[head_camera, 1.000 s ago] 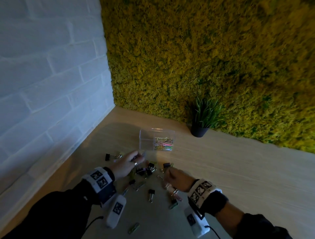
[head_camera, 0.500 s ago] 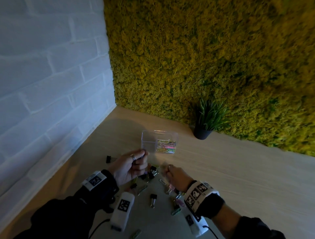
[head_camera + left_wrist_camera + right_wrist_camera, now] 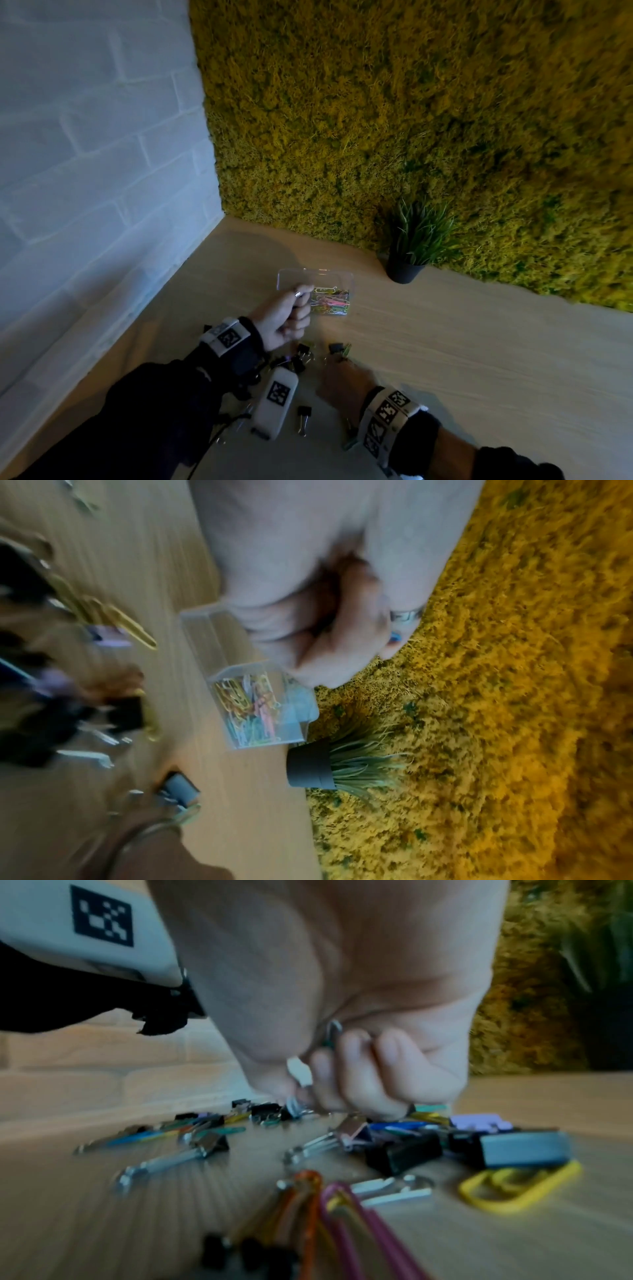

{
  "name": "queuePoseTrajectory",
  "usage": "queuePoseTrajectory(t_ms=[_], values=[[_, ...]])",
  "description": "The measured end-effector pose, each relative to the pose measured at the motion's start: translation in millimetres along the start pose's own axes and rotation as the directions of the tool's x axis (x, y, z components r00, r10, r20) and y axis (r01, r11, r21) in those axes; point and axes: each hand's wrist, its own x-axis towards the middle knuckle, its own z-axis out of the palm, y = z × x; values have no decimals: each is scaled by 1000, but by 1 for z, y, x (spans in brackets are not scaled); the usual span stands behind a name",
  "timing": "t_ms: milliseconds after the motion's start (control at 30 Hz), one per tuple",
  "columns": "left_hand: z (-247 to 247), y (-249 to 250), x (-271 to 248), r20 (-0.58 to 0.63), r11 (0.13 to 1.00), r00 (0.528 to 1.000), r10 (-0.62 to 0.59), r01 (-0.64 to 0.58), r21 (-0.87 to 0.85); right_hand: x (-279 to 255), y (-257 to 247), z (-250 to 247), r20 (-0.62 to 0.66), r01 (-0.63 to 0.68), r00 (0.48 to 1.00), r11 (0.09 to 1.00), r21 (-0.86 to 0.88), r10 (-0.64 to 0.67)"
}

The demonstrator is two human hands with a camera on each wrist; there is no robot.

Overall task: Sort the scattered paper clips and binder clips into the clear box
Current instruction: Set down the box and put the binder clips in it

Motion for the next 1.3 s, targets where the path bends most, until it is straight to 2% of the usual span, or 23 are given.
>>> queuePoseTrajectory(t_ms=[67,100,133,200,233,267,300,333,400,433,467,533,567,633,733,800,900,1000,1100,1133,1200,1267,1300], values=[[7,10,14,-20,996,999,-31,29,-83,1,9,-10,-62,11,998,962,274,6],[9,14,21,-27,990,998,-48,44,-133,3,16,-20,-63,-20,997,893,450,54],[11,18,29,-29,982,998,-60,54,-182,6,23,-29,-60,-53,992,780,623,115],[15,26,43,-47,963,996,-81,66,-261,8,36,-49,-45,-70,976,504,861,213],[16,27,49,-65,955,993,-103,80,-286,10,42,-59,-45,-68,968,428,901,247],[16,29,54,-76,948,988,-132,103,-302,11,48,-69,-59,-61,962,419,906,268],[15,30,59,-104,943,982,-156,117,-311,14,53,-78,-87,-61,958,493,868,272],[15,31,62,-132,943,976,-172,124,-310,18,58,-85,-139,-50,957,616,786,256],[14,33,67,-184,944,965,-185,122,-307,27,63,-97,-268,-1,948,846,532,170],[16,35,65,-187,947,965,-186,125,-297,33,62,-101,-312,21,942,905,426,125],[17,36,65,-165,937,968,-189,128,-326,40,62,-104,-342,34,935,932,360,98],[13,39,65,-211,940,956,-204,132,-313,54,57,-109,-369,17,927,977,213,65],[10,41,67,-244,952,950,-195,123,-280,60,54,-112,-373,2,926,991,137,50],[13,46,61,-236,960,945,-226,175,-220,70,51,-115,-379,-8,925,1000,18,15],[13,53,60,-172,954,945,-279,252,-165,77,47,-120,-406,-21,914,1000,-16,13],[11,51,65,-106,942,946,-305,284,-178,78,44,-123,-417,-2,909,999,36,16],[5,47,76,-100,915,943,-319,278,-293,73,41,-124,-421,64,907,984,166,12],[2,45,73,-56,918,950,-307,280,-281,60,44,-125,-439,116,899,961,252,7],[5,49,55,-19,932,963,-269,255,-255,46,53,-122,-507,177,861,921,348,26],[7,50,46,-29,947,970,-240,227,-227,40,57,-120,-508,185,861,910,371,32],[6,47,29,-87,989,988,-132,124,-86,27,65,-110,-443,179,896,906,383,10],[-2,32,13,-101,988,995,19,-3,155,12,72,-92,-297,175,953,914,365,-63],[-6,23,2,-57,951,996,66,-46,305,4,75,-82,-211,176,972,919,354,-105]])
